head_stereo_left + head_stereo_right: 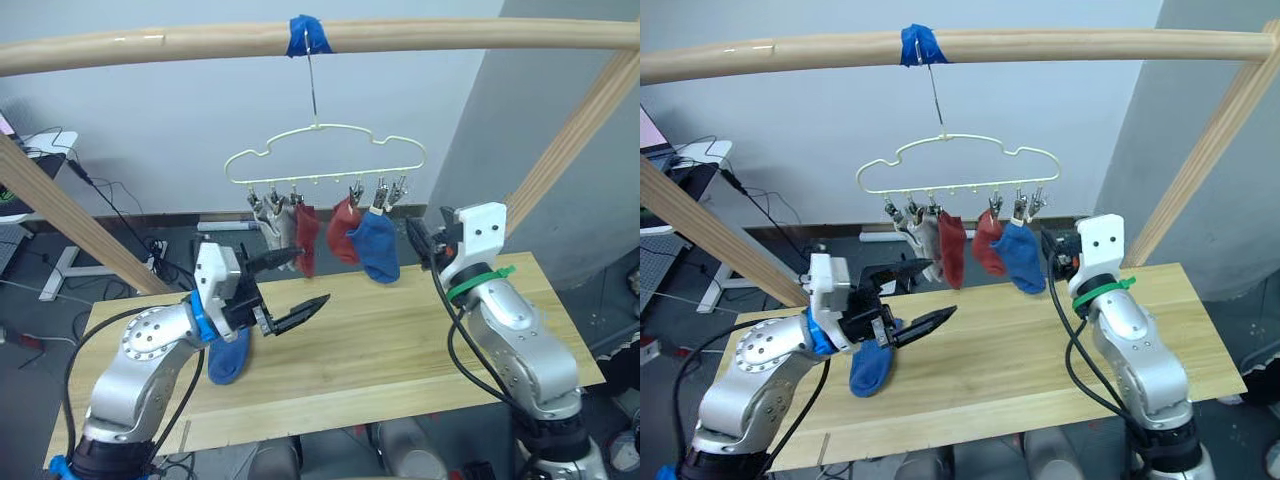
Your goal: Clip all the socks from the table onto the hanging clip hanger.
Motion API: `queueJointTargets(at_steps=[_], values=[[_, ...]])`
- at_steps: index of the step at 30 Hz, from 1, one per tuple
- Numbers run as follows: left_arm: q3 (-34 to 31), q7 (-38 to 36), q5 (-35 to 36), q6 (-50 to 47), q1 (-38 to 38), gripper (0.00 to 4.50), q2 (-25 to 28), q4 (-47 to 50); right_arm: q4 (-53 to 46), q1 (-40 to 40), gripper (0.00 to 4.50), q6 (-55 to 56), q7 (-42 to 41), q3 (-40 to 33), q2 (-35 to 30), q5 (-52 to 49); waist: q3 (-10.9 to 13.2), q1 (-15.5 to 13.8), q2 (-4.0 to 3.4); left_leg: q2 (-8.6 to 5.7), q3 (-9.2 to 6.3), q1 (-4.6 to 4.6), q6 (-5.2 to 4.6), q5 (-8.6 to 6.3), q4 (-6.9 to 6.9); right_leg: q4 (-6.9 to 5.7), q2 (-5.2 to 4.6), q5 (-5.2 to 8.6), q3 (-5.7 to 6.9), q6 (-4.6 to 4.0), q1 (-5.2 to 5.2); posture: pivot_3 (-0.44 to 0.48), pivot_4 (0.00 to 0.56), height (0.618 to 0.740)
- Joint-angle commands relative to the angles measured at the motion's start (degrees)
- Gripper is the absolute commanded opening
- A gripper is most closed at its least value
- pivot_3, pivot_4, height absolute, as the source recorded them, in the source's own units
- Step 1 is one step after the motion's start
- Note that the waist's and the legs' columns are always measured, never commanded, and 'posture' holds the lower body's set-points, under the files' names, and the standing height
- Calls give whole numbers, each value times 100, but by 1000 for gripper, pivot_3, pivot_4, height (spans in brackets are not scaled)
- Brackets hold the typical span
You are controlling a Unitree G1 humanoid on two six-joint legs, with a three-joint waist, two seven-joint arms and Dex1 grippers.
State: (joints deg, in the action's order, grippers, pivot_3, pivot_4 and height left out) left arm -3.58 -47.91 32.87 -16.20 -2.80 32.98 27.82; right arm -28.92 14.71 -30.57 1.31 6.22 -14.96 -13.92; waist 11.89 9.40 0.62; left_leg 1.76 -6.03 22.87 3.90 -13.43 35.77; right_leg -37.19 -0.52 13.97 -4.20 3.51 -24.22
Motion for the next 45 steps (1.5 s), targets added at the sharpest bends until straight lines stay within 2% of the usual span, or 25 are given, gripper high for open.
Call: queueJointTargets(at_steps=[1,5,9,12,27,45], values=[[-297,283,667,-423,97,4500,-3,632,122,181,3196,411,8,120,193,379,10,-49,7,0,1,1,0,0,0,1,0,0,0,0,0,-118,196,740],[-494,431,885,-540,129,4500,15,808,428,312,3196,644,-3,135,440,623,23,-156,12,0,0,1,0,0,1,1,0,-1,1,-1,0,-110,196,740],[-509,483,761,-458,122,4500,16,783,655,401,3196,809,-34,60,613,748,25,-204,14,0,0,1,1,0,1,1,0,-1,1,-1,1,-86,194,740],[-410,595,684,-468,204,4500,-27,882,899,510,2612,931,-8,12,701,860,26,-237,13,0,1,0,0,0,1,0,-1,-1,1,-2,1,-81,193,740],[-313,690,592,-438,189,4500,-82,926,1384,781,2612,927,327,-432,1065,1214,25,-322,14,0,0,0,1,0,5,-4,-1,-4,2,-3,2,-76,189,740],[-284,682,575,-326,174,4500,-122,927,1742,1051,2612,1104,299,-499,1309,1355,25,-322,14,-1,0,-2,1,0,8,-10,-1,-7,2,-8,3,-71,184,740]])
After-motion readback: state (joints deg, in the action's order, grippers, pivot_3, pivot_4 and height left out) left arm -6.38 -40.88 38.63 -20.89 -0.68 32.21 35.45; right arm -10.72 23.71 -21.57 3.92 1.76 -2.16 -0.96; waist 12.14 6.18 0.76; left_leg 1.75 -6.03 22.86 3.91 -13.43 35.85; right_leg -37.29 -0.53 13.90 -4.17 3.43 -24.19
